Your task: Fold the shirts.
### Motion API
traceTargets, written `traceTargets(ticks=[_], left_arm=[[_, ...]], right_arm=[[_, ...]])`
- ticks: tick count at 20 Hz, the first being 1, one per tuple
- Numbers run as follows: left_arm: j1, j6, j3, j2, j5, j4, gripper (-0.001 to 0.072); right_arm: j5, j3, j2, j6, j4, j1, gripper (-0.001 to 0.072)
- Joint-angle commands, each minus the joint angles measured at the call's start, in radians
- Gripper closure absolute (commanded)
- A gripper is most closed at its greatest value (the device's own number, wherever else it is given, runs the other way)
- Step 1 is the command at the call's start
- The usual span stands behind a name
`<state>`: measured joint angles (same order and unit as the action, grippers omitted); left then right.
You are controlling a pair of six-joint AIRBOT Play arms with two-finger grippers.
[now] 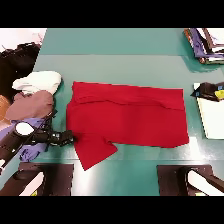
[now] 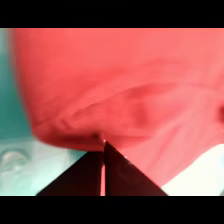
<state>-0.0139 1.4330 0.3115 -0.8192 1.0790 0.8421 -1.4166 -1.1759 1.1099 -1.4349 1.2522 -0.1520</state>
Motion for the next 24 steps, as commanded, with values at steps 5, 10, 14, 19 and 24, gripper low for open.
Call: traceTargets(ticks=[5,10,14,19,24], left_arm=[[0.0,-0.074,0.105,0.002,0.051,-0.067,0.0685],[0.0,-0.076,0.133,0.002,0.043,-0.064,0.0684],[0.0,-0.076,0.133,0.002,0.043,-0.063,0.0684],[0.0,-0.076,0.133,0.002,0.039,-0.056,0.0685],[0.0,-0.048,0.156,0.002,0.111,0.057,0.0686]], right_arm=[[-0.112,0.463,-0.158,-0.004,0.073,-0.325,0.015],[-0.049,0.729,-0.188,-0.004,-0.064,-0.381,0.0156],[0.04,0.787,-0.187,-0.005,-0.14,-0.376,0.016],[0.126,0.783,-0.187,-0.006,-0.143,-0.235,0.0225],[0.114,0.783,-0.199,-0.005,-0.126,-0.114,0.0697]])
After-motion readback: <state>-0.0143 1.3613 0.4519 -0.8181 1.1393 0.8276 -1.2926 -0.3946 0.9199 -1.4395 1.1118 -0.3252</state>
